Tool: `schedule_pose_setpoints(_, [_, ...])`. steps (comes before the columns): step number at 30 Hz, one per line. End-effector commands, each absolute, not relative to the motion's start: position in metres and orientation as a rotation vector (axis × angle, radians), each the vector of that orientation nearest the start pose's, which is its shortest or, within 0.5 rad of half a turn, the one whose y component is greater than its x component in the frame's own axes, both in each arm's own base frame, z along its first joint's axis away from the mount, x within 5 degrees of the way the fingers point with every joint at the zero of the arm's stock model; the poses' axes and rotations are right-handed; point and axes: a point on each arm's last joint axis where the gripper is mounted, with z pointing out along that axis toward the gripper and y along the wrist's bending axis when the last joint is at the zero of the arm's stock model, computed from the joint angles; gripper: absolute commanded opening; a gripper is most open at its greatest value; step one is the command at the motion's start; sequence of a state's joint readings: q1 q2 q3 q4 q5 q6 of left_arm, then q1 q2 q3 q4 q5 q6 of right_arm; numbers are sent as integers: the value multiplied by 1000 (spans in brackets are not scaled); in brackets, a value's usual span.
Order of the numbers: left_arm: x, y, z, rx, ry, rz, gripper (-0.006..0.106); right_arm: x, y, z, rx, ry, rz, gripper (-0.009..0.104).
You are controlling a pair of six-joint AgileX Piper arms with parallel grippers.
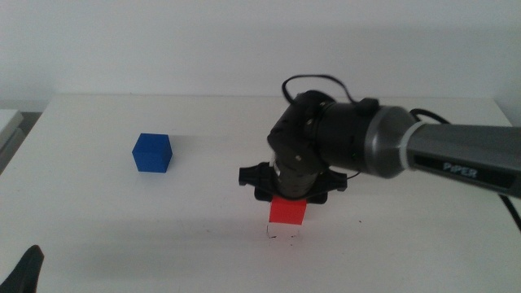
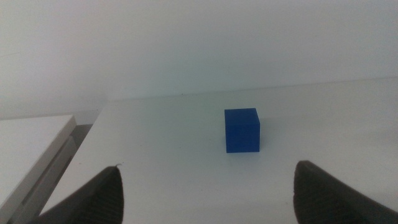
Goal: Stack red cubes first, then green, then blue cubes in a specific spot.
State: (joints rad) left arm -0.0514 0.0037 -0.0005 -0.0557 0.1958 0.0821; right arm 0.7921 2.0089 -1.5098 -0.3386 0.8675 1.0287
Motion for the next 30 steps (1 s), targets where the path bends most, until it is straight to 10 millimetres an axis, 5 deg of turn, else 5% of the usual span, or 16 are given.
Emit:
schedule_pose_setpoints(1, [56,-4,197,67,1664,-32,94,310,287,194,36,2721,37,-1])
schedule_pose_setpoints(24, [56,-4,197,67,1664,-32,94,313,293,164,17,2740,-25,3])
schedule_pose_setpoints(25, [56,-4,197,67,1664,-32,94,312,294,163,33,2756,-8,50])
schedule_pose_setpoints(30, [56,-4,197,67,1664,-32,94,309,293,182,-54,2744,14,86])
